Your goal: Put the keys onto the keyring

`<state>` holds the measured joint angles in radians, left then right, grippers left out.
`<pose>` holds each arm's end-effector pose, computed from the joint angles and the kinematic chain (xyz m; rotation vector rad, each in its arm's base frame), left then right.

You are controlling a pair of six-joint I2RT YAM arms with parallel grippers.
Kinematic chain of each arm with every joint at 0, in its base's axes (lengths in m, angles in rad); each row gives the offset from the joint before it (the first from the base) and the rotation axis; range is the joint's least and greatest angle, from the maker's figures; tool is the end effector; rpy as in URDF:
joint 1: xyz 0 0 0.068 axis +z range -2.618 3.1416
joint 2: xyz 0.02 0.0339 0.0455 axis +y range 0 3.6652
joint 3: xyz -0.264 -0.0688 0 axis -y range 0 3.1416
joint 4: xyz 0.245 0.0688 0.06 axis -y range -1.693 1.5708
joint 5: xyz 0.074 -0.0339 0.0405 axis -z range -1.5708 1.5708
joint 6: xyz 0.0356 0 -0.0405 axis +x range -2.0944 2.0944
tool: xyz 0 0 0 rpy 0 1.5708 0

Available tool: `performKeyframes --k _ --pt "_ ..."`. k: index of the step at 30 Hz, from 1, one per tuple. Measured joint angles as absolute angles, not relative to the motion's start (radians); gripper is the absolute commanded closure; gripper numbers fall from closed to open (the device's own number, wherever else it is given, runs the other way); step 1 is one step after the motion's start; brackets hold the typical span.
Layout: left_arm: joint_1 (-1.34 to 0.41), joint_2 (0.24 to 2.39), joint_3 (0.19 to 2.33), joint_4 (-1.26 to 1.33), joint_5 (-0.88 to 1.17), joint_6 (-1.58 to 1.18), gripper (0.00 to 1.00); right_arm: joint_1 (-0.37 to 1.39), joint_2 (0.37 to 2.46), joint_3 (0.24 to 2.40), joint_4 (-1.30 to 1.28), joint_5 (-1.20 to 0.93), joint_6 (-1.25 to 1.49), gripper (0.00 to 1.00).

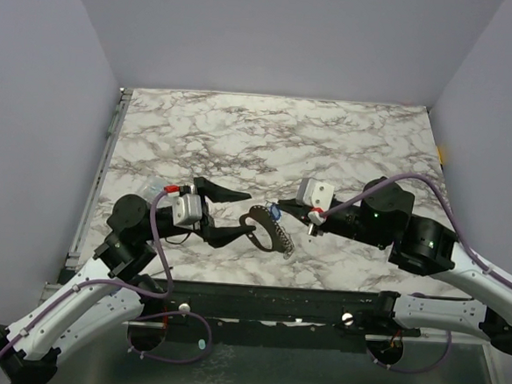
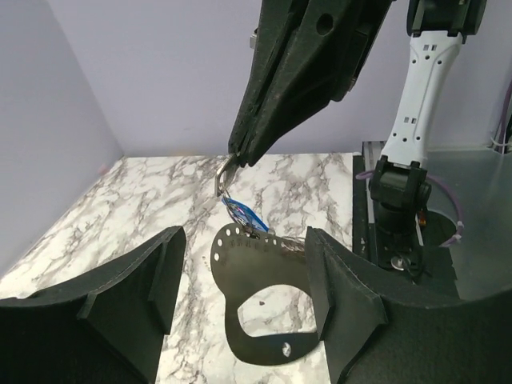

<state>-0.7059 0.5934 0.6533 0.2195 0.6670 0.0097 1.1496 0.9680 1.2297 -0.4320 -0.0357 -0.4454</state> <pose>0.0923 -0.1077 0.3638 1.0119 1.0051 -1.0086 0.0804 0.1825 0.4337 -1.2870 1.2189 0.5448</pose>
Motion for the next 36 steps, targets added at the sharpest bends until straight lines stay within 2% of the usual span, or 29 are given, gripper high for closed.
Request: performKeyframes --k 9,23,36 --pt "-0.706 0.632 0.624 0.227 0.655 0.01 0.33 1.148 0.989 1.217 -0.4 -0.047 -0.384 0.99" --pt "-0.706 0.653 0.594 0.229 0.532 0.031 0.33 1.146 0.957 1.145 -0.311 -0.05 -0.271 0.99" --pt "-0.706 0.744 0.591 0.254 0.598 0.001 0.31 1.145 0.939 1.138 -0.284 -0.135 -0.263 0.99"
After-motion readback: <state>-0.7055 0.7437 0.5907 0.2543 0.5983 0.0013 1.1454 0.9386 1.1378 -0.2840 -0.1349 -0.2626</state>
